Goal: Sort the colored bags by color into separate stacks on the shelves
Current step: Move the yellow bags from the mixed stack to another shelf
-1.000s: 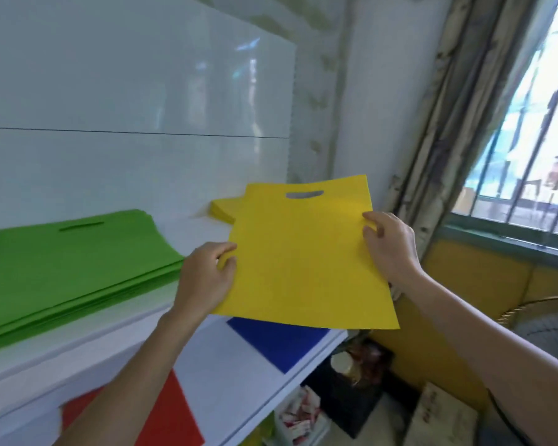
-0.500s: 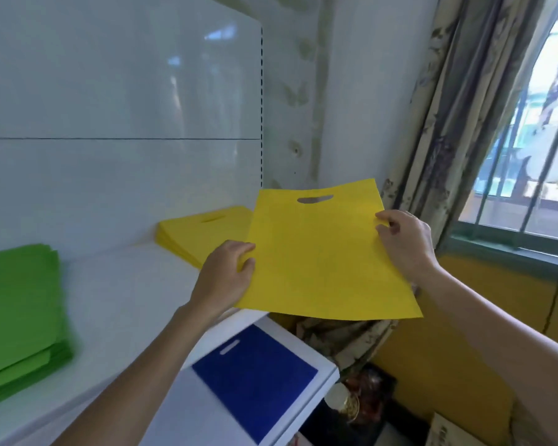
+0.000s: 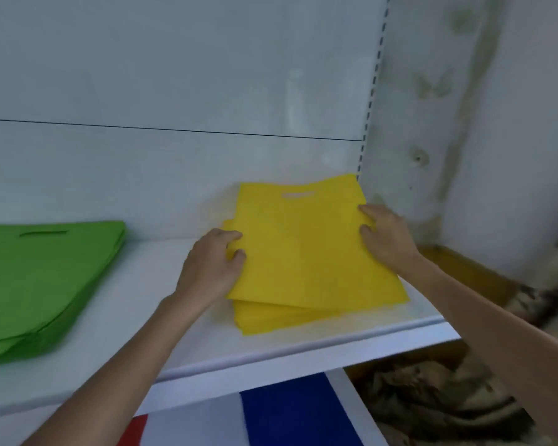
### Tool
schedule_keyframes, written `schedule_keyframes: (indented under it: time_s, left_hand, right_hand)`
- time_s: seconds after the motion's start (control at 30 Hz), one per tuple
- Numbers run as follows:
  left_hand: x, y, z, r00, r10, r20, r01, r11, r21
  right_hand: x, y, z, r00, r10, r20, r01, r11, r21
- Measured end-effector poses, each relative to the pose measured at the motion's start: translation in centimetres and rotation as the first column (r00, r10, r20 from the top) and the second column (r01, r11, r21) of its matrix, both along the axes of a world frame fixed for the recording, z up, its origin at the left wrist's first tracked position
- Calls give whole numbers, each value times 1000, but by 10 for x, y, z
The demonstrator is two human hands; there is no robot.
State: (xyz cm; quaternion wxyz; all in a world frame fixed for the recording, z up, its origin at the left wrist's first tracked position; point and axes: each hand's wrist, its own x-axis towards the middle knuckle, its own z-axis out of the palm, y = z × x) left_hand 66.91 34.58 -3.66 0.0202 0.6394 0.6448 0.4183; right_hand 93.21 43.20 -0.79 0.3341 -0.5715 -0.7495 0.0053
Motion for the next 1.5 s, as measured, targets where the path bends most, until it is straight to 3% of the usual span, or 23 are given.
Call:
schedule_keyframes:
  time_s: [0.13, 0.27, 0.33, 0.47, 0.6, 0.77, 0.97, 1.1, 1.27, 1.5]
  left_hand:
    - [11, -2, -6, 988, 151, -33, -153, 986, -68]
    - [22, -5, -22, 962, 201, -182, -250, 917, -309]
    - [25, -7, -26, 960, 211, -183, -265, 895, -359]
    - [23, -15, -17, 943, 299, -146, -316, 942, -114]
    - [-7, -47, 9, 897, 414, -155, -407, 910, 74]
    - [-83, -139, 21, 749, 634, -194, -605, 773, 190]
    - [-166, -276, 14, 580, 798, -166, -793, 599, 110]
    - [-226, -342, 13, 587, 799, -130, -798, 598, 69]
    - [-300, -395, 12, 648, 761, -31, -758, 648, 71]
    - [-386, -422, 8, 711, 703, -13, -703, 711, 34]
  right_hand:
    - [-4, 37, -13, 998, 66, 18, -64, 995, -82]
    - [-2, 59, -38, 972, 137, 193, -56, 926, -373]
    - [0, 65, -46, 955, 160, 252, -39, 904, -426]
    - [-12, 63, -29, 977, 145, 156, -100, 960, -262]
    - [-71, 37, -3, 939, 342, -28, -343, 938, -53]
    - [-200, -32, 4, 703, 690, -171, -677, 723, 138]
    - [-350, -153, 15, 454, 878, -150, -864, 475, 165]
    - [-424, -216, 17, 371, 910, -185, -897, 403, 182]
    - [-505, -264, 12, 399, 891, -217, -888, 434, 150]
    - [-586, -300, 9, 434, 868, -242, -880, 466, 95]
